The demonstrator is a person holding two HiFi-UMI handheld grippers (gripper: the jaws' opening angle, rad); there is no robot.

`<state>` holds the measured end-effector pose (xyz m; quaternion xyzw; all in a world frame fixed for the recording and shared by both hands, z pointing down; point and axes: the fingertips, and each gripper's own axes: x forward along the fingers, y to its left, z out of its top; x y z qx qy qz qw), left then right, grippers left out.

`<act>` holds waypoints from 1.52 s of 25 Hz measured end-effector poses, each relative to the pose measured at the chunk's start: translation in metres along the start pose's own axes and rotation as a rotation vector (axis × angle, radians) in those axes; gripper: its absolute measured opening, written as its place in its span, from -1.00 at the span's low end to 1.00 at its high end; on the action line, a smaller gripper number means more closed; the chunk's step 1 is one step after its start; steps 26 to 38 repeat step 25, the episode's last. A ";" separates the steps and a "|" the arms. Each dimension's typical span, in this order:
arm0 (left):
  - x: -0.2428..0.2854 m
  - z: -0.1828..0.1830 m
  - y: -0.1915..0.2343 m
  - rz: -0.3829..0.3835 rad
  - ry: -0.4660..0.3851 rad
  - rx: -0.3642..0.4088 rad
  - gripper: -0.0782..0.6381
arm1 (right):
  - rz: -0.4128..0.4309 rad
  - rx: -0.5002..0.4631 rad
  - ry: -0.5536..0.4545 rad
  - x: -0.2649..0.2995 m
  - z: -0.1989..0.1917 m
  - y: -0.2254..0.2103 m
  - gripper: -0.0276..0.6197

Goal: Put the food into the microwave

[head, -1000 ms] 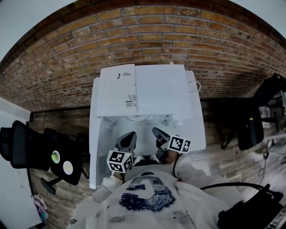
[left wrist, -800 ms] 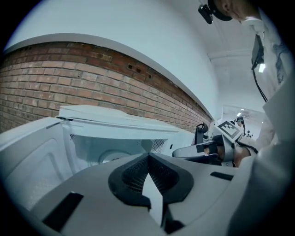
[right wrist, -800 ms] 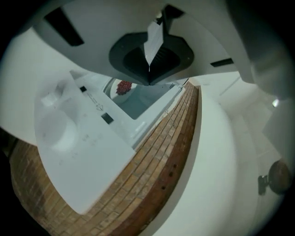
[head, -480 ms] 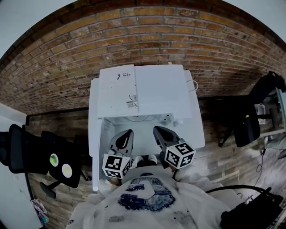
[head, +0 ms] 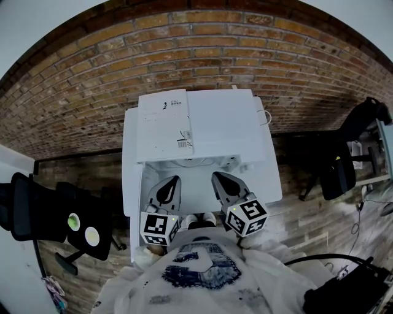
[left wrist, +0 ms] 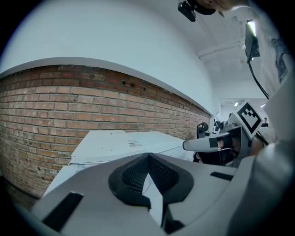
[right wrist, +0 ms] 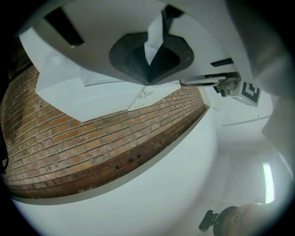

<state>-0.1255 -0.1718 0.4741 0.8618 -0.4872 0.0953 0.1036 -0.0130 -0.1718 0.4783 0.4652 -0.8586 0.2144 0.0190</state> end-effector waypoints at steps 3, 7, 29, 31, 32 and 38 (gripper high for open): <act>0.000 -0.001 0.000 -0.004 -0.002 -0.001 -0.76 | -0.002 -0.007 -0.001 0.000 0.000 0.001 -0.88; 0.000 -0.001 0.000 -0.010 -0.004 -0.006 -0.76 | 0.001 -0.007 -0.001 0.000 -0.001 0.003 -0.88; -0.002 -0.003 0.004 -0.011 -0.005 -0.019 -0.76 | 0.002 -0.005 0.011 0.004 -0.005 0.006 -0.88; -0.002 -0.003 0.004 -0.011 -0.005 -0.019 -0.76 | 0.002 -0.005 0.011 0.004 -0.005 0.006 -0.88; -0.002 -0.003 0.004 -0.011 -0.005 -0.019 -0.76 | 0.002 -0.005 0.011 0.004 -0.005 0.006 -0.88; -0.002 -0.003 0.004 -0.011 -0.005 -0.019 -0.76 | 0.002 -0.005 0.011 0.004 -0.005 0.006 -0.88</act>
